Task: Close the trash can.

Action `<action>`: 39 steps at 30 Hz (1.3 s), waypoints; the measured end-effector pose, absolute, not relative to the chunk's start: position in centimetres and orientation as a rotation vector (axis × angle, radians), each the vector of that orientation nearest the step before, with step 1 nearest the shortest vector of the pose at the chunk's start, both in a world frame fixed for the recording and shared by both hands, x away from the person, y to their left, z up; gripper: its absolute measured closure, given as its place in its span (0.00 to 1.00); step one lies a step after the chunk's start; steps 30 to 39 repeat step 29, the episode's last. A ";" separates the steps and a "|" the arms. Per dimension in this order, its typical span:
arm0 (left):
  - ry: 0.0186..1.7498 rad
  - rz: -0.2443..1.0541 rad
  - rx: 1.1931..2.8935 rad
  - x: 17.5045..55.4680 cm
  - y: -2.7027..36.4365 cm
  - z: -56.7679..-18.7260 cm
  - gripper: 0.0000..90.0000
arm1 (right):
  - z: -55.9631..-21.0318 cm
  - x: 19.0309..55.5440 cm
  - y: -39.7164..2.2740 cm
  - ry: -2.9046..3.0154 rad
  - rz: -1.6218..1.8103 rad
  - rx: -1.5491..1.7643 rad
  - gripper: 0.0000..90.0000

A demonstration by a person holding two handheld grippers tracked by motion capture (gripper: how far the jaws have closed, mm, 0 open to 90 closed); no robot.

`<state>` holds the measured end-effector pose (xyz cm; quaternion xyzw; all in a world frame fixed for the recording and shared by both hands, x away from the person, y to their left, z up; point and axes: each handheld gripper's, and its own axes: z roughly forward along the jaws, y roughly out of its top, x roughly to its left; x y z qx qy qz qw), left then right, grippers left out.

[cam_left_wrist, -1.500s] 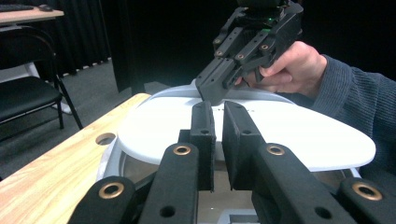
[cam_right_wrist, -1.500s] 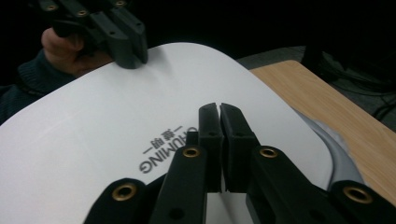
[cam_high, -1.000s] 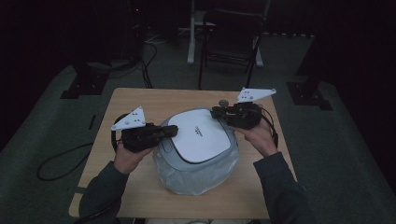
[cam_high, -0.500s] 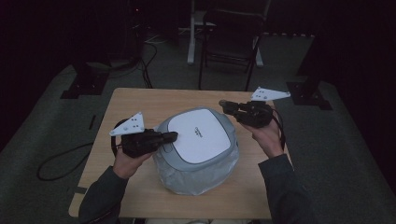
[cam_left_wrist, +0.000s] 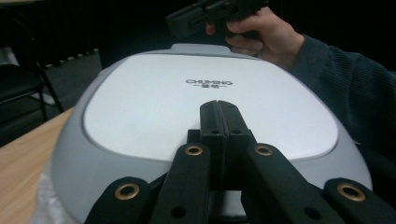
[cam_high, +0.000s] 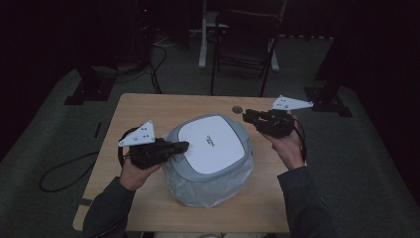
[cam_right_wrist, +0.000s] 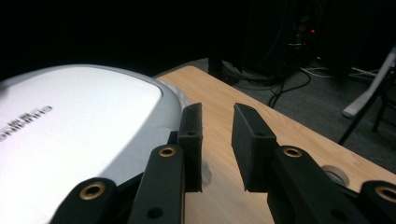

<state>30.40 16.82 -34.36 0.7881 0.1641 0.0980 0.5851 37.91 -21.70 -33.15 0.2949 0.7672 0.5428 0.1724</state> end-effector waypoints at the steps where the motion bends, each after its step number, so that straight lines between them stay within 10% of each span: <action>1: 0.383 0.224 1.832 30.5 17.0 -34.4 1.00 | -33.3 37.9 -21.8 2.174 1.532 0.839 0.81; 17: 0.674 0.483 1.743 32.4 23.4 -36.3 0.82 | -39.0 36.7 -24.3 2.122 1.402 0.998 0.78; 28: 0.892 0.453 1.731 34.2 25.2 -42.9 0.73 | -46.1 36.7 -27.2 2.083 1.232 1.245 0.74; 39: 0.892 0.453 1.731 34.2 25.2 -42.9 0.72 | -46.1 36.7 -27.2 2.083 1.232 1.245 0.74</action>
